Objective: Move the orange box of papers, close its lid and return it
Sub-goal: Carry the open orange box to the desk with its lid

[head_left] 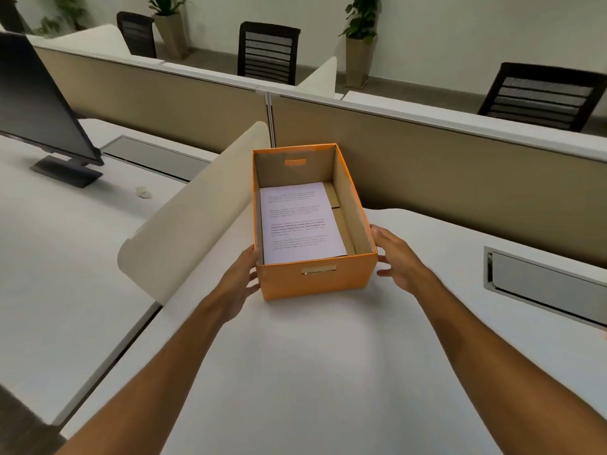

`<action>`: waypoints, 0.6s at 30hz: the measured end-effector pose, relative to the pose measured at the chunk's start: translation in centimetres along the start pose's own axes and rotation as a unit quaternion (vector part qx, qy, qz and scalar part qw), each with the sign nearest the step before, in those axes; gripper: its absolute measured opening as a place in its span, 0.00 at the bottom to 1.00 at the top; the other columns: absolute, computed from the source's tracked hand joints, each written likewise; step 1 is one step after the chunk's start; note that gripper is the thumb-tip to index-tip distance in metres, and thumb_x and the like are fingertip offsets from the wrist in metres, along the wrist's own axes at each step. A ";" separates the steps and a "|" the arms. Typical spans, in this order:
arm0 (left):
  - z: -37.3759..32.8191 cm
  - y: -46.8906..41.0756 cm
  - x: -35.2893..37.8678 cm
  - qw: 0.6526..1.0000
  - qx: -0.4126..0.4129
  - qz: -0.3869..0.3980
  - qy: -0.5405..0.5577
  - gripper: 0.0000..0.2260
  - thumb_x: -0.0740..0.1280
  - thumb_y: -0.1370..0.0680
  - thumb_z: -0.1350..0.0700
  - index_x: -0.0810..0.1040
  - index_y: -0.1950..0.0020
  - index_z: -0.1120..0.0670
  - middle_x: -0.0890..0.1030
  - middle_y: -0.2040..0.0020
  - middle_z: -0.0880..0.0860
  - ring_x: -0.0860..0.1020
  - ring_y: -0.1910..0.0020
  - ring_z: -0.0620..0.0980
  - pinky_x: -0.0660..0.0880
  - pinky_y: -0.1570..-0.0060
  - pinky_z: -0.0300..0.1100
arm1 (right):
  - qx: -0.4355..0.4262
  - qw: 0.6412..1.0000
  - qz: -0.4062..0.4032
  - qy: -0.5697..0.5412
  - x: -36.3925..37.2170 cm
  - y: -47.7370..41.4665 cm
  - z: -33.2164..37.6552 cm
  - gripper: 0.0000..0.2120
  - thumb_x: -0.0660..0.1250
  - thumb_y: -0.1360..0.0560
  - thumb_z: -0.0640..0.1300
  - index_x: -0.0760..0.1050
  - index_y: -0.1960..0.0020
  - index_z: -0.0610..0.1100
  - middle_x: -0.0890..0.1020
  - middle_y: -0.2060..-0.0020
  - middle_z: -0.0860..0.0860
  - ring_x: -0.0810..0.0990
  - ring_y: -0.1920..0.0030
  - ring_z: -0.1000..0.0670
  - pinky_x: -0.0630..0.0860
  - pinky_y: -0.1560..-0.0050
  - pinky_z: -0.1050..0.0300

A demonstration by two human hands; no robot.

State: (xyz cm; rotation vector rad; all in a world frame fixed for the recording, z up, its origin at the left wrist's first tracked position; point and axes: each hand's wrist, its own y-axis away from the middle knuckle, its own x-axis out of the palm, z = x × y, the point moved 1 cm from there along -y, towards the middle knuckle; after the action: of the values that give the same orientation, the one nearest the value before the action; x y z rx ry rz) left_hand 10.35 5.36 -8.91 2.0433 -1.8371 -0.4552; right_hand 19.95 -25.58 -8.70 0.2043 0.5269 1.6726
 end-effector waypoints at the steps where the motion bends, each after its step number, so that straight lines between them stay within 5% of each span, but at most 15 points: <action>1: 0.1 -0.2 -0.2 1.000 0.001 0.000 -0.005 0.26 0.61 0.23 0.36 0.68 0.26 0.40 0.78 0.33 0.44 0.75 0.32 0.52 0.70 0.31 0.56 | 0.004 1.000 0.011 -0.008 0.0 -0.2 -0.2 0.26 0.58 0.23 0.66 0.67 0.28 0.60 0.72 0.29 0.53 0.71 0.32 0.40 0.72 0.39 0.34; 6: 0.2 -0.4 -0.9 1.000 0.012 0.003 -0.008 0.22 0.65 0.23 0.39 0.71 0.28 0.38 0.84 0.42 0.39 0.80 0.39 0.48 0.76 0.38 0.53 | 0.000 0.998 0.037 -0.048 0.1 0.3 -0.1 0.13 0.61 0.24 0.64 0.76 0.42 0.64 0.81 0.43 0.57 0.79 0.43 0.45 0.81 0.60 0.46; 18: -0.1 4.8 3.0 0.998 0.037 0.037 -0.042 0.23 0.70 0.29 0.34 0.75 0.35 0.32 0.83 0.40 0.38 0.83 0.42 0.47 0.80 0.46 0.48 | -0.029 0.997 0.006 -0.069 -5.5 8.5 -2.8 0.25 0.67 0.29 0.63 0.74 0.34 0.58 0.80 0.39 0.53 0.80 0.42 0.43 0.82 0.52 0.37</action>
State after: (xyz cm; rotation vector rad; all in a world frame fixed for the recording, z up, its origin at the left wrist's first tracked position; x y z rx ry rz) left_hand 6.45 1.93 -6.61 2.0253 -1.9997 -0.4655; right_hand 12.18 -32.31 -6.46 0.2783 0.3726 1.6687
